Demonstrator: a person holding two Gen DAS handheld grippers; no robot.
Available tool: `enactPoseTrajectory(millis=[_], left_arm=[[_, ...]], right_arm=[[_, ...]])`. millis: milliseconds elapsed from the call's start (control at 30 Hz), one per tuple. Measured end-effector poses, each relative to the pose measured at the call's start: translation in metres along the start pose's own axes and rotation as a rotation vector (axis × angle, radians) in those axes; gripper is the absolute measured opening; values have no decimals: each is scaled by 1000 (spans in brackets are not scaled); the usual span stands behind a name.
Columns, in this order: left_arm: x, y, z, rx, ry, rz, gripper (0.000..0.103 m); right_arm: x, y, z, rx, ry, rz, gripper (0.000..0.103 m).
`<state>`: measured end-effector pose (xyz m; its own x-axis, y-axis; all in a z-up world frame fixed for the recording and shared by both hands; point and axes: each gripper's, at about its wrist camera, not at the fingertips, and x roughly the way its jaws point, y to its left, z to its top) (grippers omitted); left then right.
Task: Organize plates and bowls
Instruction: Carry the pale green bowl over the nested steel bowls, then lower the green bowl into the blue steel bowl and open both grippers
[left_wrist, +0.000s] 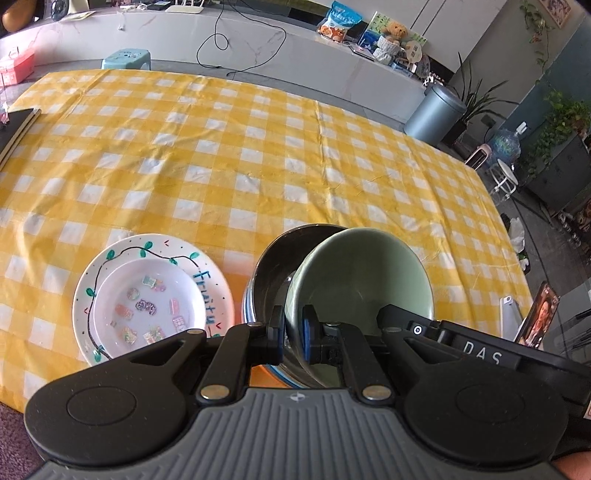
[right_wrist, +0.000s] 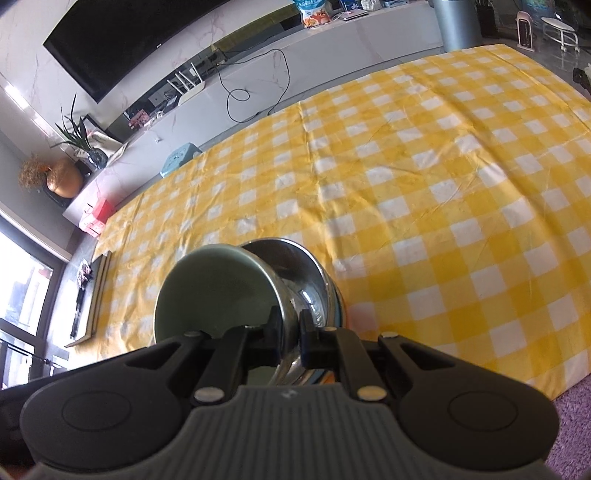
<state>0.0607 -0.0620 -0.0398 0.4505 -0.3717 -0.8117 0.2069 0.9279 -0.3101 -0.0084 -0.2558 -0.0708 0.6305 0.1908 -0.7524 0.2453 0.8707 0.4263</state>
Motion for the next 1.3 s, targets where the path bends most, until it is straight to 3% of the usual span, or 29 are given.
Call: enactPoseTrajectory(millis=[367, 867, 1300], left_arm=[[9, -17, 0, 186, 31, 76, 12], [22, -29, 14, 374, 161, 61, 20], [24, -20, 28, 368, 223, -4, 21]], right_arm=[[15, 11, 2, -167, 21, -77, 6], [35, 24, 28, -383, 146, -114, 6], [42, 33, 30, -510, 171, -128, 6]])
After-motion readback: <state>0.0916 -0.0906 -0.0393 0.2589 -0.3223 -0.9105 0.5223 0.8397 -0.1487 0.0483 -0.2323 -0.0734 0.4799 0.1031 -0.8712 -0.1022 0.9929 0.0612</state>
